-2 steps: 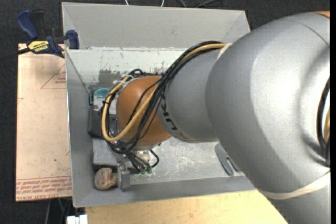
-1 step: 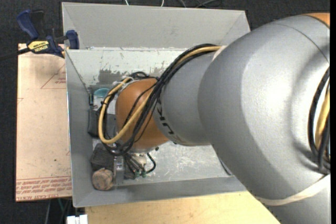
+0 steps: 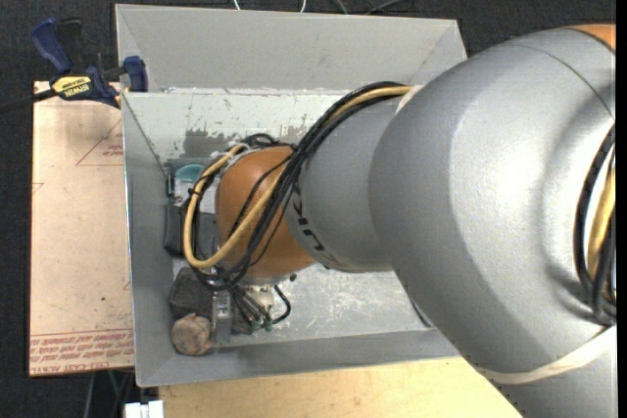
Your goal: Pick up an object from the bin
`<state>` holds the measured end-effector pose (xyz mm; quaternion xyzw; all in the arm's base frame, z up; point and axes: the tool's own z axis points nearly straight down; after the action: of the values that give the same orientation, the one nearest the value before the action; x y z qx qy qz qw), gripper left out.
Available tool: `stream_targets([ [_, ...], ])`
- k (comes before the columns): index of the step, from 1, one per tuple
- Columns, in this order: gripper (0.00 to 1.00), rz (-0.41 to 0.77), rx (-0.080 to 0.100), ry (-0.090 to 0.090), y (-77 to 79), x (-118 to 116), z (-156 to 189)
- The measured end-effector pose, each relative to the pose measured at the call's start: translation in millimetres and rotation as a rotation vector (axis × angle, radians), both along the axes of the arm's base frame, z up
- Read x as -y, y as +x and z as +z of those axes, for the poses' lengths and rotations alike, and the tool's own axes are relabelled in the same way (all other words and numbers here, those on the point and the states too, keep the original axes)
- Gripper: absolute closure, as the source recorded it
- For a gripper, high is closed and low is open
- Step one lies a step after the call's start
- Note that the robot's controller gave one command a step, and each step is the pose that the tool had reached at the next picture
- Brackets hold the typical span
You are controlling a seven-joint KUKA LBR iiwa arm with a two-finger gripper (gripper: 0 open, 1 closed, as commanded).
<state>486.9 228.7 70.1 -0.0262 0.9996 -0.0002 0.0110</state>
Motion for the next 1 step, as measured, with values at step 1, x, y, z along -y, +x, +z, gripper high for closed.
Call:
stream_targets([
  [1,1.00,0.000,0.000,0.000,0.0,0.0,0.0],
])
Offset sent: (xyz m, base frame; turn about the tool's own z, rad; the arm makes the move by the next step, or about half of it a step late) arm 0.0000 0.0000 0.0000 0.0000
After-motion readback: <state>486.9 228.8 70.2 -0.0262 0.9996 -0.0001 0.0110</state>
